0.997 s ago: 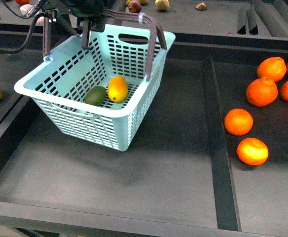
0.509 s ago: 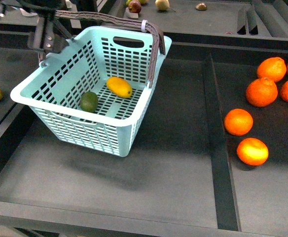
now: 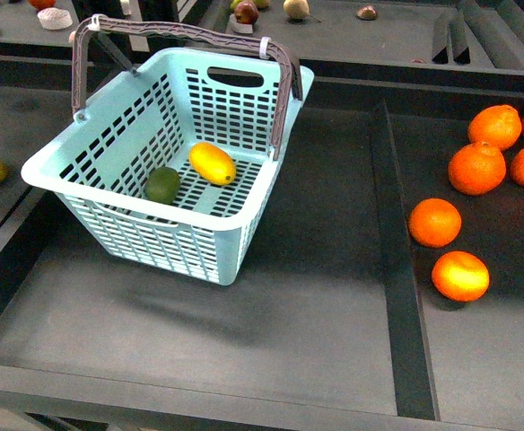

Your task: Pick mango and avocado into basket

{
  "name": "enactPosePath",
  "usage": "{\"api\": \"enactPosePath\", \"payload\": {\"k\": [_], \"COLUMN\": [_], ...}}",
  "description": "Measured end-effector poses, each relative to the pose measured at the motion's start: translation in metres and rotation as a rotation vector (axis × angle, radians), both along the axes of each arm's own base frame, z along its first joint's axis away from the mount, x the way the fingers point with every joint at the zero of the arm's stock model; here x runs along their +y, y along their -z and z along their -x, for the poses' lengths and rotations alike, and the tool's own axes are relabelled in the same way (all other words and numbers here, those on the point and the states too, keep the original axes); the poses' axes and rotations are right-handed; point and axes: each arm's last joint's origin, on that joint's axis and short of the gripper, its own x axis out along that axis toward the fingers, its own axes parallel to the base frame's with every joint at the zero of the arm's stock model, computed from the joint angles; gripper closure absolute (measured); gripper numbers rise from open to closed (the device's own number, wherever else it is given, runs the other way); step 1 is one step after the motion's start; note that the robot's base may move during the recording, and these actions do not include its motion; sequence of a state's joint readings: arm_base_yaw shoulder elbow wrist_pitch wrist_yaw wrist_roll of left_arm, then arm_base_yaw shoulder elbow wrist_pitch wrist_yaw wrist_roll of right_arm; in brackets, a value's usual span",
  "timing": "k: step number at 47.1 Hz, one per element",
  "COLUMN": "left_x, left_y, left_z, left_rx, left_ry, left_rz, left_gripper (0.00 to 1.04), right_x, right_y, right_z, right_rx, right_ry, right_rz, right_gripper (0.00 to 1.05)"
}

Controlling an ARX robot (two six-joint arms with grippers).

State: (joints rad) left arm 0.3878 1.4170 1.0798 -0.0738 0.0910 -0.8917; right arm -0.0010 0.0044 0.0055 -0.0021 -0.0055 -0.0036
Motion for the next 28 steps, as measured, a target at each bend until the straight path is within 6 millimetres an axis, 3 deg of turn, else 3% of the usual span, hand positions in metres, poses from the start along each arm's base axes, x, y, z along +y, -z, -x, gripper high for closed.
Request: {"api": "enactPosePath", "payload": {"k": [4, 10, 13, 18, 28], "left_x": [0.012, 0.01, -0.005, -0.039, -0.079], "left_y": [-0.015, -0.006, 0.007, 0.031, 0.08], "left_z": [0.016, 0.014, 0.022, 0.052, 0.097], "left_rx": [-0.024, -0.019, -0.208, -0.276, -0.236], "left_ry": [-0.014, 0.083, 0.34, 0.419, 0.45], "left_rz": [-0.121, -0.186, -0.468, -0.853, -0.943], "left_gripper": [0.07, 0.1, 0.26, 0.51, 1.03], "right_x": [0.0, 0.0, 0.0, 0.0, 0.0], "right_y": [0.0, 0.0, 0.0, 0.0, 0.0], "right_z": [0.0, 0.0, 0.0, 0.0, 0.0], "right_rx": [0.0, 0.0, 0.0, 0.0, 0.0], "right_ry": [0.0, 0.0, 0.0, 0.0, 0.0], "right_rz": [0.0, 0.0, 0.0, 0.0, 0.0], "right_gripper": [0.08, 0.08, 0.08, 0.08, 0.08]}}
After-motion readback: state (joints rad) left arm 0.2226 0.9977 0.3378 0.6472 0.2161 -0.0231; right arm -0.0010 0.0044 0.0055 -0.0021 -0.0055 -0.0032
